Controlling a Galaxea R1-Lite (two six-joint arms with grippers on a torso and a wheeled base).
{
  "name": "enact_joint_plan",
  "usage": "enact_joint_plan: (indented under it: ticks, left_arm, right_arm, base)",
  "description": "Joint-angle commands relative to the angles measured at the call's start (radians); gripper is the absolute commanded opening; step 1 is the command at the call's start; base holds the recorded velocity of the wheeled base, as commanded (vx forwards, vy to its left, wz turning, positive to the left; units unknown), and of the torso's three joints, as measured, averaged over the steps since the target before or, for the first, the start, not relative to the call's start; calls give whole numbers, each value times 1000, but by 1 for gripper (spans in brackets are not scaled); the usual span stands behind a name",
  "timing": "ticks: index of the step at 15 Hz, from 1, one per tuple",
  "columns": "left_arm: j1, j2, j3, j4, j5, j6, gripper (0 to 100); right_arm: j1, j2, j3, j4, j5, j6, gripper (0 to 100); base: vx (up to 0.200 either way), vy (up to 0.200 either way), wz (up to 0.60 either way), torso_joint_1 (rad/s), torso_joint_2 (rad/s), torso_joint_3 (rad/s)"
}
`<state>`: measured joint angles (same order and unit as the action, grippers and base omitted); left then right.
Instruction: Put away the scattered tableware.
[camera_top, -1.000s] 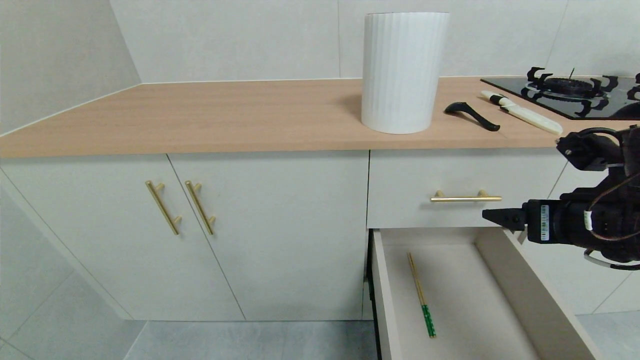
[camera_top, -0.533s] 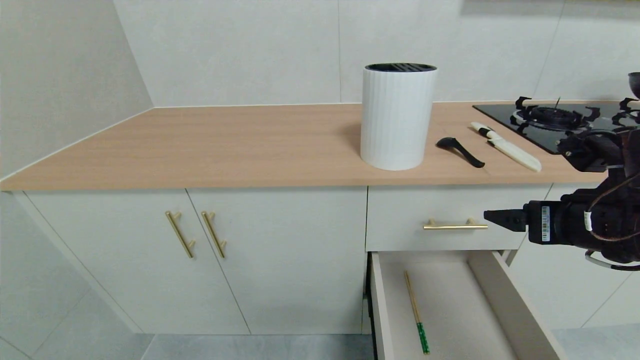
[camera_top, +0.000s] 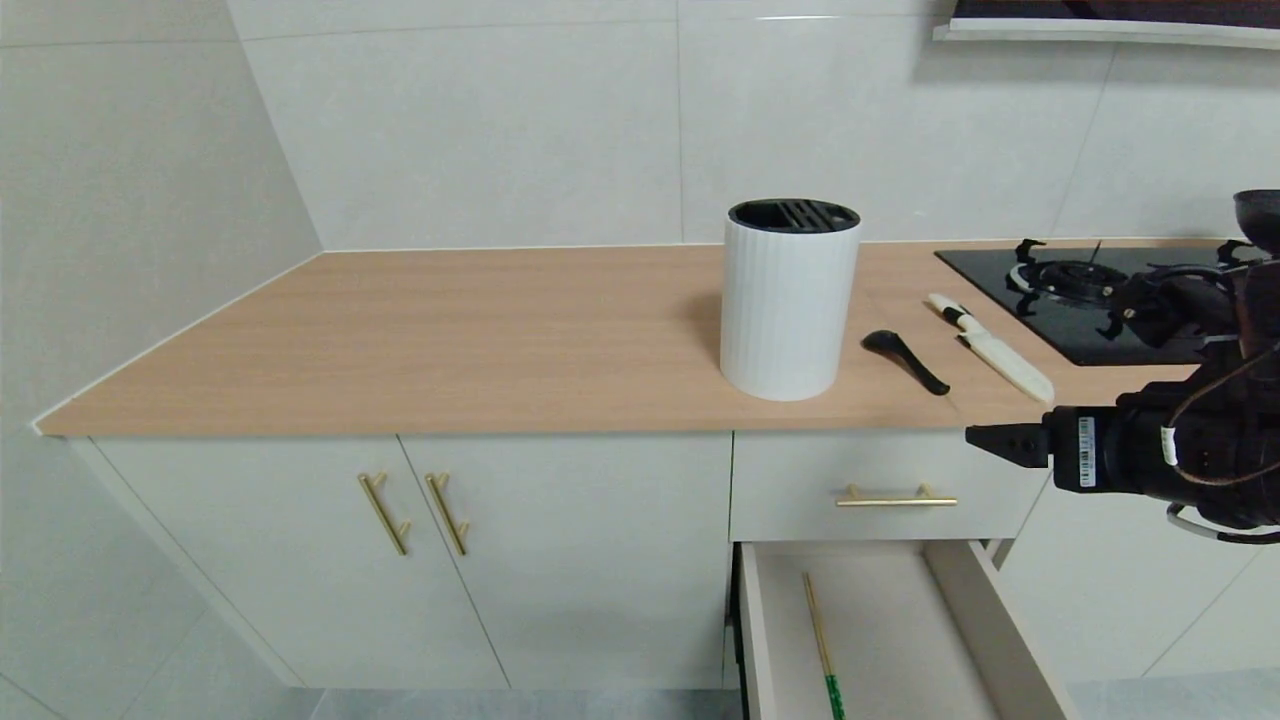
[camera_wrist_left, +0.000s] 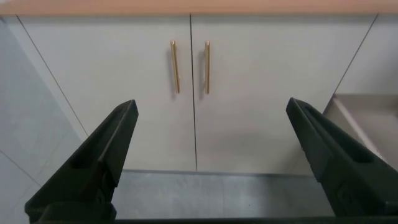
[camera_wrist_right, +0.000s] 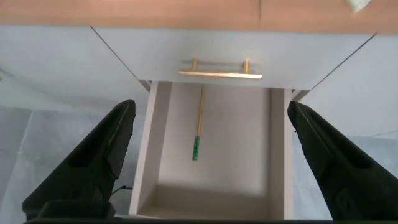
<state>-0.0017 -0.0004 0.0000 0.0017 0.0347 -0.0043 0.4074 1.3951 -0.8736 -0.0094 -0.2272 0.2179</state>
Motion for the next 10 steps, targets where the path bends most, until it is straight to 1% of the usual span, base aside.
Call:
enact_joint_plan:
  ticks: [1,4,5,6,7,8,9,10]
  left_arm:
    - [0,0,0,0,1,0,100]
    - [0,0,0,0,1,0,100]
    - [0,0,0,0,1,0,100]
    - [0,0,0,0,1,0,100]
    - [0,0,0,0,1,0,100]
    - [0,0,0,0,1,0,100]
    - [0,0,0,0,1,0,100]
    - [0,0,0,0,1,0,100]
  right_arm:
    - [1,4,1,0,0,0,100]
    - [-2,16,-2,-4,2,-3,100]
    - [-32,42,-10,-37,2,-23,100]
    - [-73,79,-18,-104,2,-75,100]
    - [-95,102,-19,-164,5,-106,100]
    - [-150,185,-27,-316,34,-149,100]
    - [-173,249,-45,-405,45,-176,100]
    - [-183,308,-64,-460,49,-207,100]
  base:
    - [0,0,0,173,-398,-222]
    - [0,0,0,59,-136,-79]
    - [0,0,0,0,0,0]
    - [0,0,0,0,0,0]
    - [0,0,0,0,0,0]
    - [0,0,0,0,0,0]
    - [0,0,0,0,0,0]
    - [0,0,0,0,0,0]
